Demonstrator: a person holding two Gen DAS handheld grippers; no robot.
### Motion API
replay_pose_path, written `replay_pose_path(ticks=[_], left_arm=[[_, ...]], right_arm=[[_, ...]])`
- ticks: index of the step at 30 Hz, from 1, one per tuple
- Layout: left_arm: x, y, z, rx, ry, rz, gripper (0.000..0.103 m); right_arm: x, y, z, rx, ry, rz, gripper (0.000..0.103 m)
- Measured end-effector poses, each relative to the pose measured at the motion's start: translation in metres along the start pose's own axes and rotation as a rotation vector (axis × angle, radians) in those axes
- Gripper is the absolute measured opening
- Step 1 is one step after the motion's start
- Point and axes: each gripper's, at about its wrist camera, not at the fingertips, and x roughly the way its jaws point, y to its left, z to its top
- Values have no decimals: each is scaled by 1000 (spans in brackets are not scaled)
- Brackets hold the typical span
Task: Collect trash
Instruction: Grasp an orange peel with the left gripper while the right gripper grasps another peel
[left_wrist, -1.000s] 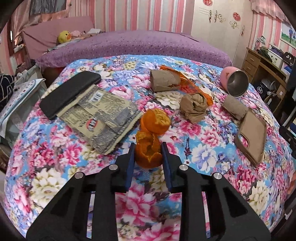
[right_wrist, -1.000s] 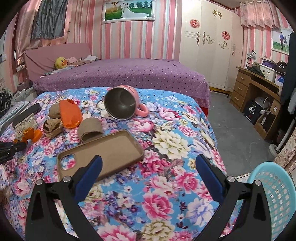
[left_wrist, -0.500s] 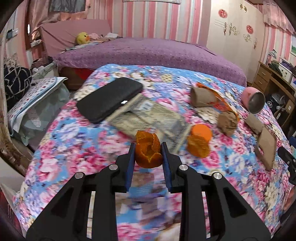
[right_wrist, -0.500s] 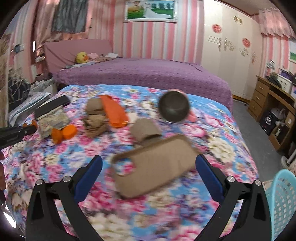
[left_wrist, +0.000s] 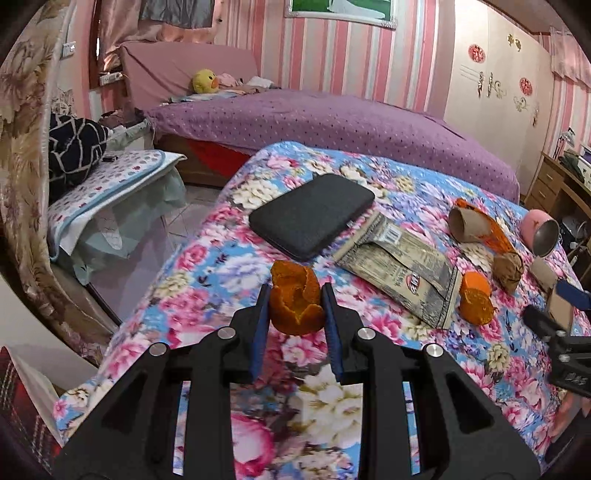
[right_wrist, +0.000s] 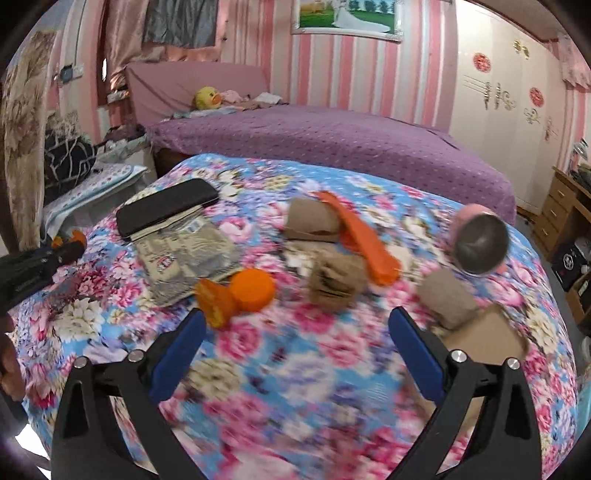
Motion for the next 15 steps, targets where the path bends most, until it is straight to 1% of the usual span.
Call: replay_pose_path(ticks=[4,6,10,12,14,15], left_arm=[[3,7,0,-13,2,5,26],[6,10,1,-27,12,3,26],[5,10,2,-29,10,1,26],[3,9,2,-24,3,0,26],[3,8,3,-25,5,-1,26],[3,7,3,-24,5,-2,26]], right_arm=[[18,19,7,-25,46,28,80],[26,25,8,-26,72,50,72],[38,39,9,-56,106,62,60],[42,45,7,-77,124,63,46],[45,48,7,-91,133,75,40],[44,49,7,-94,129,86,33]])
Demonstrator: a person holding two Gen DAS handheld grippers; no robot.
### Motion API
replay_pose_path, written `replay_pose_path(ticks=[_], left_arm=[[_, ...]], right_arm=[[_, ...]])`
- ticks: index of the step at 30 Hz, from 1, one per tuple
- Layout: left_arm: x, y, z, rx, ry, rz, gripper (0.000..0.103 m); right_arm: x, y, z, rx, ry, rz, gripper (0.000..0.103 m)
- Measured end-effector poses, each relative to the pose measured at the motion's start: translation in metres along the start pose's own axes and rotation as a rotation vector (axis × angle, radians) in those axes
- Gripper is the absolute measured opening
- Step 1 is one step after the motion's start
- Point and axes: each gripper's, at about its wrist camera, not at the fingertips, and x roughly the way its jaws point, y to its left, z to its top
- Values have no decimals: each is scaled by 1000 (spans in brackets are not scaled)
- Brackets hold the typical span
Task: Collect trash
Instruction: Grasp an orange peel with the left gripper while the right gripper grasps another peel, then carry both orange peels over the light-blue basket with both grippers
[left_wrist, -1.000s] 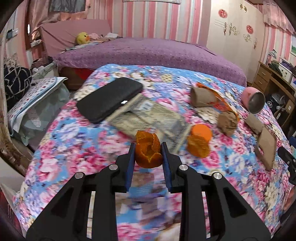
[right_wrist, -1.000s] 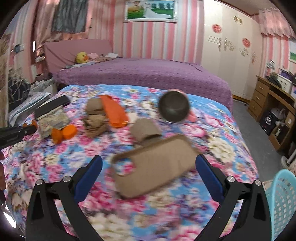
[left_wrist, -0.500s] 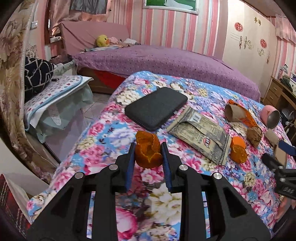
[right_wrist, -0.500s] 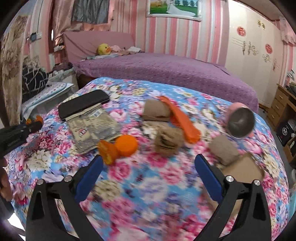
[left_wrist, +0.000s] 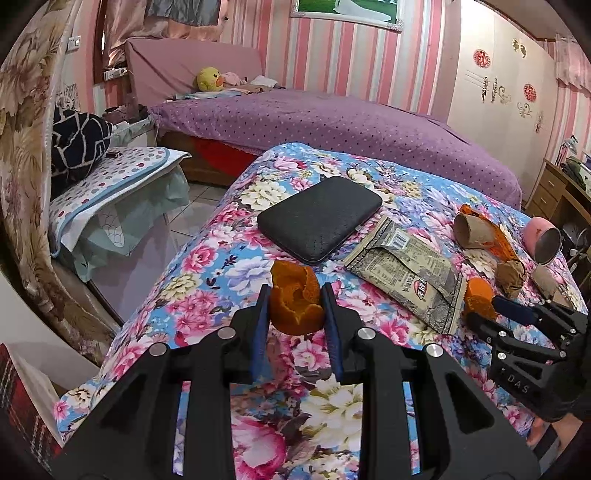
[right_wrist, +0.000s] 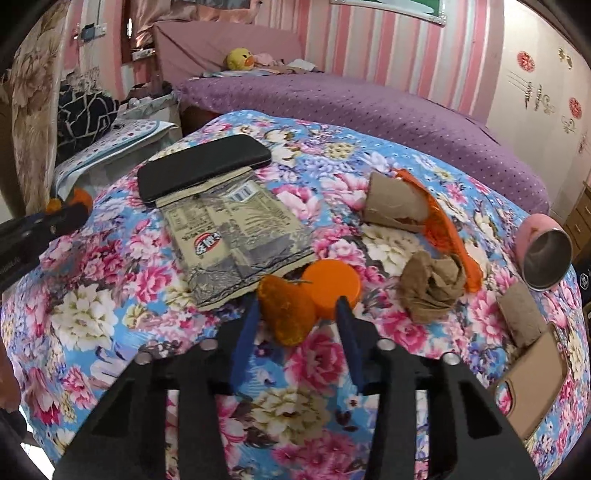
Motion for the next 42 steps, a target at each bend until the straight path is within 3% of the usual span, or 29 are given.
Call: replay_pose_path(ticks=[6,15,27,35,42], left_arm=[[-6,-8,0,12,-11,-2,26],[-21,-34,-7,46,-20,-13,26],[-43,-102,-13,32,-40,-62,26],[-52,-166,-17,12,-46,-150,26],[-53,-223,-30,73,-41,-166,26]], right_arm=[[-11,-8,-2,24,-40,44,25],[-51,-51,-19,82,-142,-10,25],[-110,-161,-63,185,-184,-127,25],[-167,-245,-101,255,-211,-238,25],[-193,-297,-137,322,-228,-292,25]])
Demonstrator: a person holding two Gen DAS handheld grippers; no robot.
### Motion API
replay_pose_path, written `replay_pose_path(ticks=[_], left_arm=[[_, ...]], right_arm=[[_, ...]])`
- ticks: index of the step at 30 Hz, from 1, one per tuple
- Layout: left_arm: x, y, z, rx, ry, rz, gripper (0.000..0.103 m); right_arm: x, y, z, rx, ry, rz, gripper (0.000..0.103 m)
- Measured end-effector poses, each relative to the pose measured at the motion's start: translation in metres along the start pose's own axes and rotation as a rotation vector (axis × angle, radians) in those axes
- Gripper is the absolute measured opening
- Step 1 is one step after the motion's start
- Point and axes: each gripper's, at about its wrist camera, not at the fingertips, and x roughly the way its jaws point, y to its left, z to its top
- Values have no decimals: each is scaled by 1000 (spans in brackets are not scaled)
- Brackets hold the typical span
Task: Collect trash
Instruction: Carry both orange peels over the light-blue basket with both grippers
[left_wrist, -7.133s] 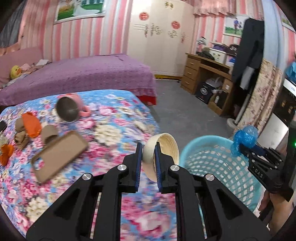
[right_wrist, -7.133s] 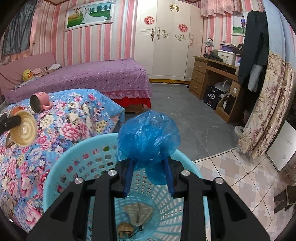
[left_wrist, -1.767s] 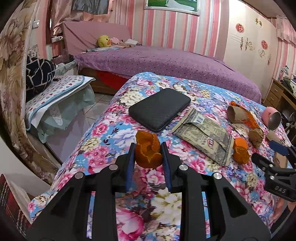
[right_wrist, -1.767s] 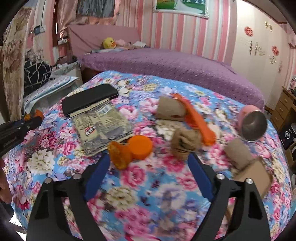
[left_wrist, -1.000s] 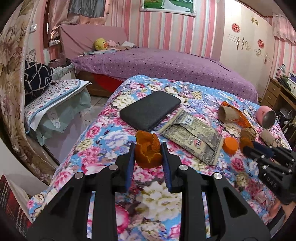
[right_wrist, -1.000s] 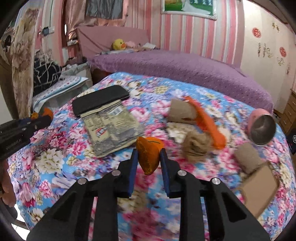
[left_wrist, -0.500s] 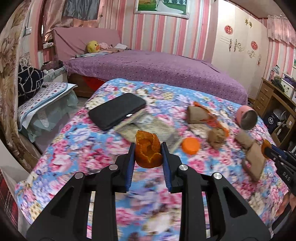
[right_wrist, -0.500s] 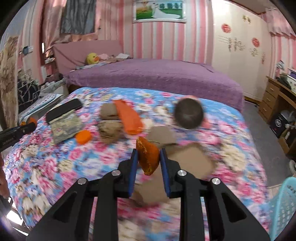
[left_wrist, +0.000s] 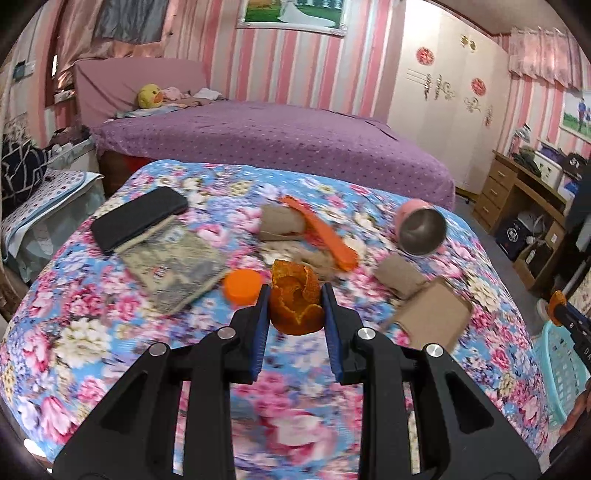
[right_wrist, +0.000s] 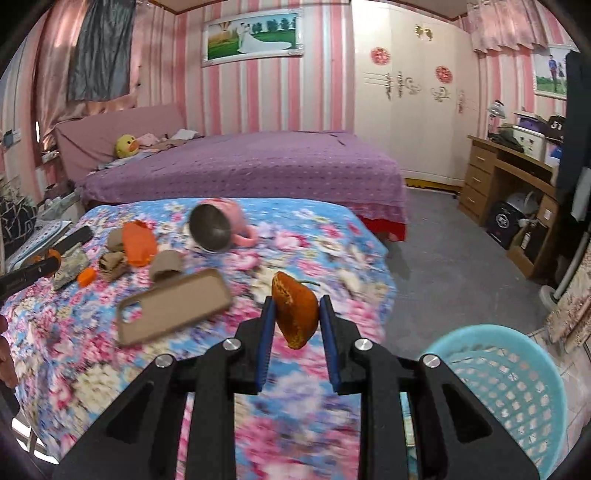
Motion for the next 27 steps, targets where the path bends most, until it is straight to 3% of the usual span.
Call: replay_pose_path(ticks=[9,13,20,27], left_arm=[[5,-51,-9,47,-1,-26,26],[7,-82,-17,82,-2,-51,26],[7,-137,-36,128,43,-165,26],[-6,-214,-51,226,26,-281,26]], right_arm=[[-10,-79,-14,98,-2,-68,25],[-11,-99,-21,86,13,-126,25],[-25,-140,-35,79,20,-181,25],[-37,-180,-45,117,15,-252,25]])
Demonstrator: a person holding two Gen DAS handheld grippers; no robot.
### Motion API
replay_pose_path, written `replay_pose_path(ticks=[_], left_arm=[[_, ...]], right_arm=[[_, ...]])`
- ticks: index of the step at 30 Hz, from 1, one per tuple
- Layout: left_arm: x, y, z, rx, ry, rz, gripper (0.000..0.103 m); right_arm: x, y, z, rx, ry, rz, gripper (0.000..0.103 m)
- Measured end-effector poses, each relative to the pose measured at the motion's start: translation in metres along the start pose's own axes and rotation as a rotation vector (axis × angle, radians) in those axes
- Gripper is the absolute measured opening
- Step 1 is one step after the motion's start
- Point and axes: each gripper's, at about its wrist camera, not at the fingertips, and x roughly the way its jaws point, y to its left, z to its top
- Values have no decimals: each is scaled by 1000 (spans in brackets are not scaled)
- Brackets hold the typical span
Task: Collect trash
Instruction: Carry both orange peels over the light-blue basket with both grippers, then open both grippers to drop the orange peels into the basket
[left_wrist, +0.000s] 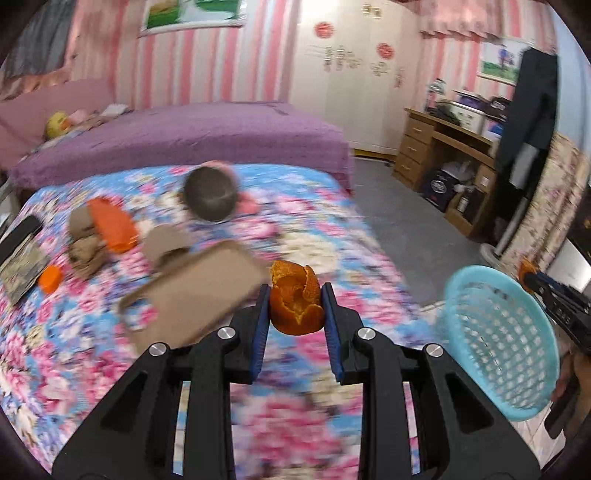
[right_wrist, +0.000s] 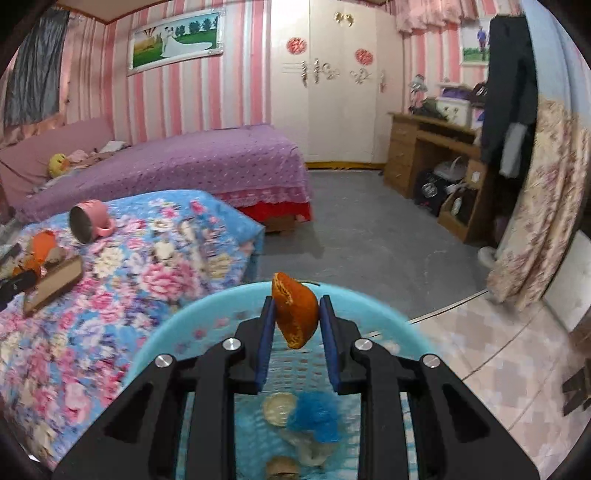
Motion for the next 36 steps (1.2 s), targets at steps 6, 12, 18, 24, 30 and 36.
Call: replay_pose_path(ticks=[6,12,18,24,30,36], left_arm=[[8,-67,-1,36,17,-128,26],[18,-129,-5,118,28,-185,26],[33,-161,-13,159,62,-220,26],[42,-168,-21,194,88,-201,46],[37,-148,-11,171,56,-157,83],[31,-123,0,150,7,-89,95]], right_arm=[[-13,-32,-3,48,-20,-24,25],[-15,-59,-13,83,-7,-66,25],[-13,-76,-19,146,-8,-55,25],[-12,-74,-20,144,-8,-37,25],[-10,-73,-20,146,-4,-32,25],[-10,-70,-21,147,-5,-30,25]])
